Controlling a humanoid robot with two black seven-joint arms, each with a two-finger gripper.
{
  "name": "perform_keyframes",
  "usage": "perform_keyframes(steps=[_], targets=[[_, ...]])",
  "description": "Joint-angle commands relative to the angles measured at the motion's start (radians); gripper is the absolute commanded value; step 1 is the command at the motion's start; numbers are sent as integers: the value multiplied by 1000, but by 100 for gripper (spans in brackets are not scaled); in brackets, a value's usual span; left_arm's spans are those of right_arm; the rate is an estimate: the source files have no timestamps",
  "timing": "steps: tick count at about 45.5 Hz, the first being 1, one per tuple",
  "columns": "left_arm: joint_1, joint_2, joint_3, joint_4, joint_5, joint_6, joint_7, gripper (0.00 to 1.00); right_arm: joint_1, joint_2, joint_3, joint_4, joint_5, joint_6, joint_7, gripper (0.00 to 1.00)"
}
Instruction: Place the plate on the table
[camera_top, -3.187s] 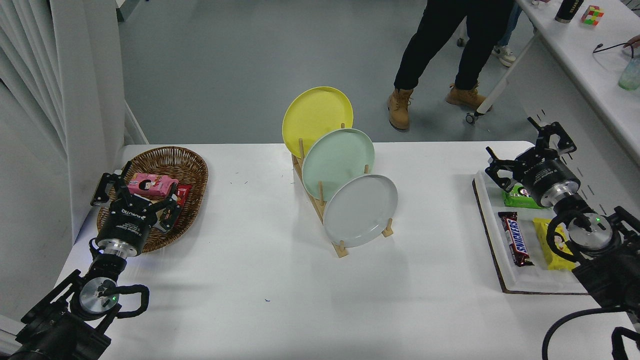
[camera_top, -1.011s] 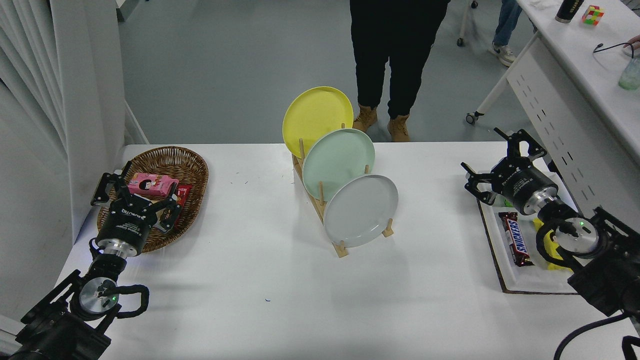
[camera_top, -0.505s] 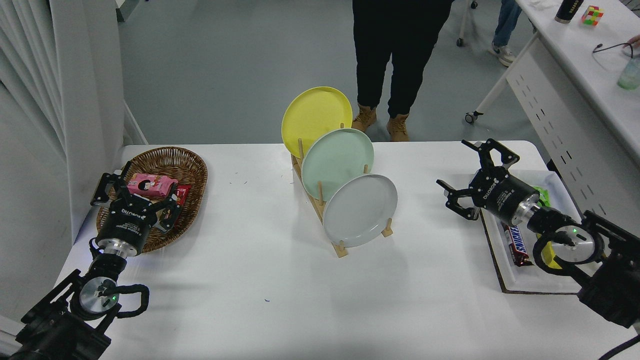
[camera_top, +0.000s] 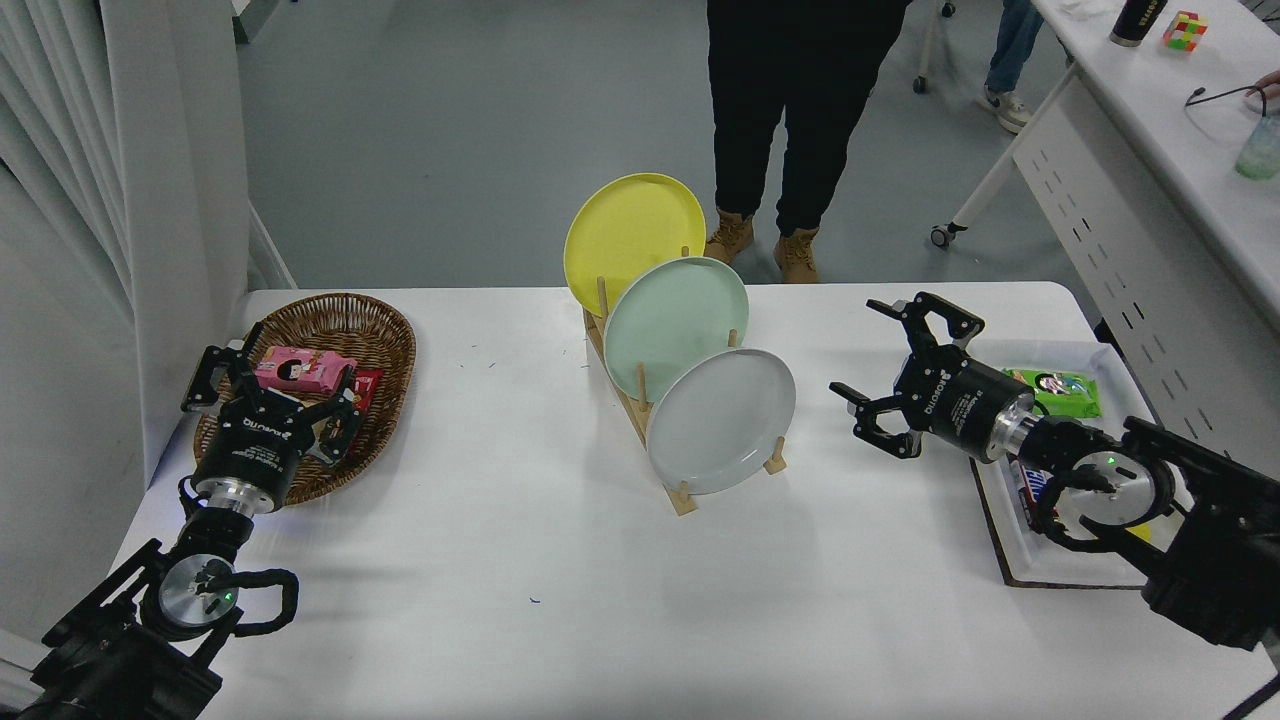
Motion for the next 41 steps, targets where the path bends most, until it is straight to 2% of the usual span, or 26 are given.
perform_keyframes(steps=[1, 14, 29, 41], targets=[[0, 0, 0, 1, 0, 0, 0, 98, 18, 39, -35, 7, 1, -64, 0, 92], [0, 0, 0, -1, 0, 0, 0, 98, 35, 97, -57, 7, 1, -150, 0, 92], [0, 0, 0, 1, 0, 0, 0, 98, 49, 173, -57, 7, 1, -198, 0, 92], [0, 0, 0, 1, 0, 0, 0, 98, 64, 193, -58, 10, 1, -239, 0, 88]])
